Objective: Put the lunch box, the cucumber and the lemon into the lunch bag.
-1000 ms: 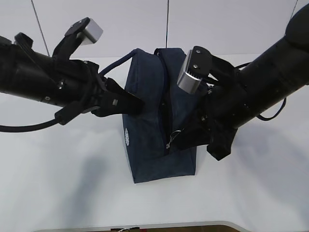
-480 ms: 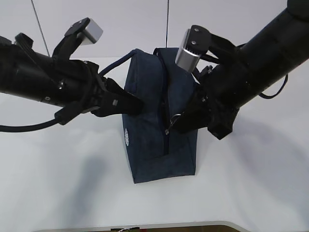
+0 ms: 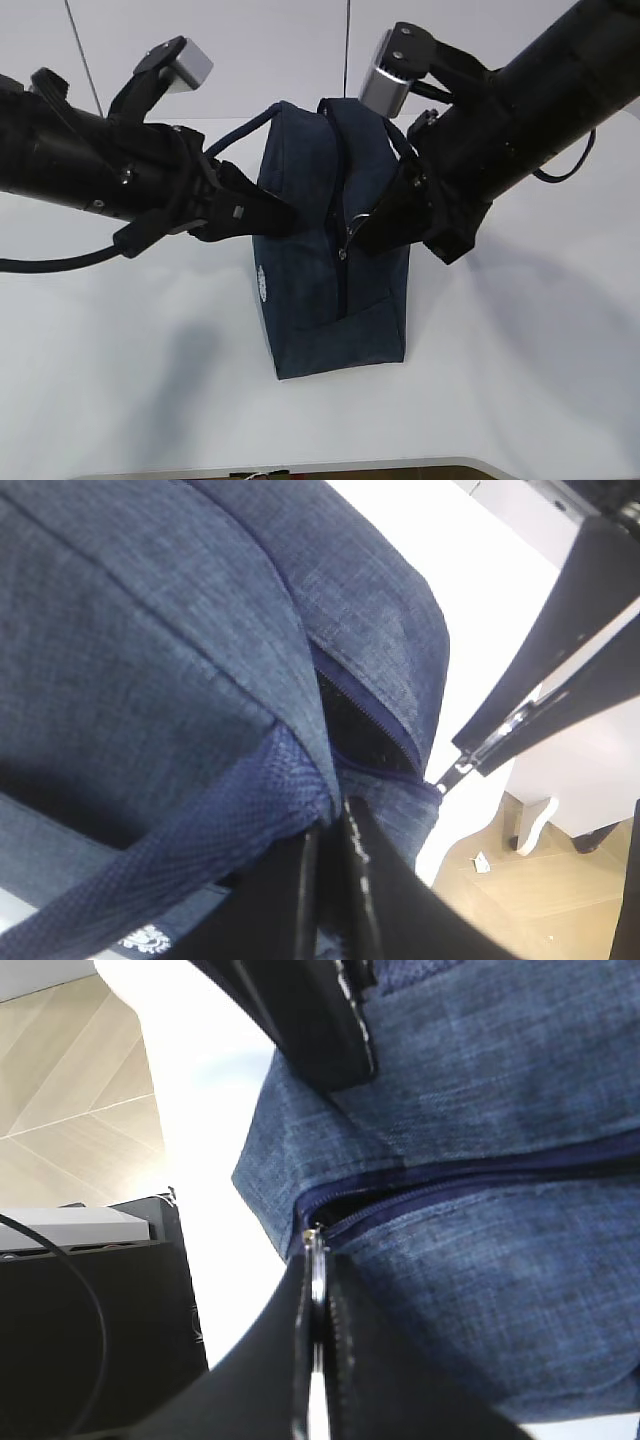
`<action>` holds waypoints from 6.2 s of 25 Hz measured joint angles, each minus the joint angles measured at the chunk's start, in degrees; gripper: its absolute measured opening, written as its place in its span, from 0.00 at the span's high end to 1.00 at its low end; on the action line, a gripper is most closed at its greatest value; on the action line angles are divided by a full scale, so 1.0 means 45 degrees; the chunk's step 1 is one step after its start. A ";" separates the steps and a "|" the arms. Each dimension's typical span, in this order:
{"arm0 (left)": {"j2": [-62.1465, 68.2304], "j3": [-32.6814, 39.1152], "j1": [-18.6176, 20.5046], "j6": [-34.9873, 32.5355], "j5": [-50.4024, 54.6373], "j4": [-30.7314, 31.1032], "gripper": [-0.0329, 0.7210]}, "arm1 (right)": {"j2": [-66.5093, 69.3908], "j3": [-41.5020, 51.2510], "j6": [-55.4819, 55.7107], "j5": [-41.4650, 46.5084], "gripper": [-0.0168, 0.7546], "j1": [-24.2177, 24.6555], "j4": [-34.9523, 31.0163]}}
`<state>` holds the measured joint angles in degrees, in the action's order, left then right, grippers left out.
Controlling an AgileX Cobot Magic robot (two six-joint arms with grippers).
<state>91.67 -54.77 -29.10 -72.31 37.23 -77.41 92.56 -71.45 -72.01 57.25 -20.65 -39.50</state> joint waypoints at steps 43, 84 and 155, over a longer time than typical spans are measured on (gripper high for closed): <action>-0.0977 -0.0020 0.0000 -0.0203 0.0065 -0.0512 0.36 | 0.0000 -0.1152 0.1748 0.0621 0.97 0.0000 0.1423; -0.0693 0.1562 0.0000 -0.2272 -0.0060 -0.1240 0.36 | 0.0000 -0.1152 0.1675 0.1288 0.97 0.0000 -0.1057; -0.0693 0.1562 -0.0029 -0.2522 0.0049 -0.0734 0.97 | 0.0024 -0.1157 0.6220 -0.5368 0.97 -0.0020 -0.0896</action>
<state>88.55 -47.74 -29.23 -83.66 37.45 -80.72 92.66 -76.66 -44.02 33.10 -20.74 -43.53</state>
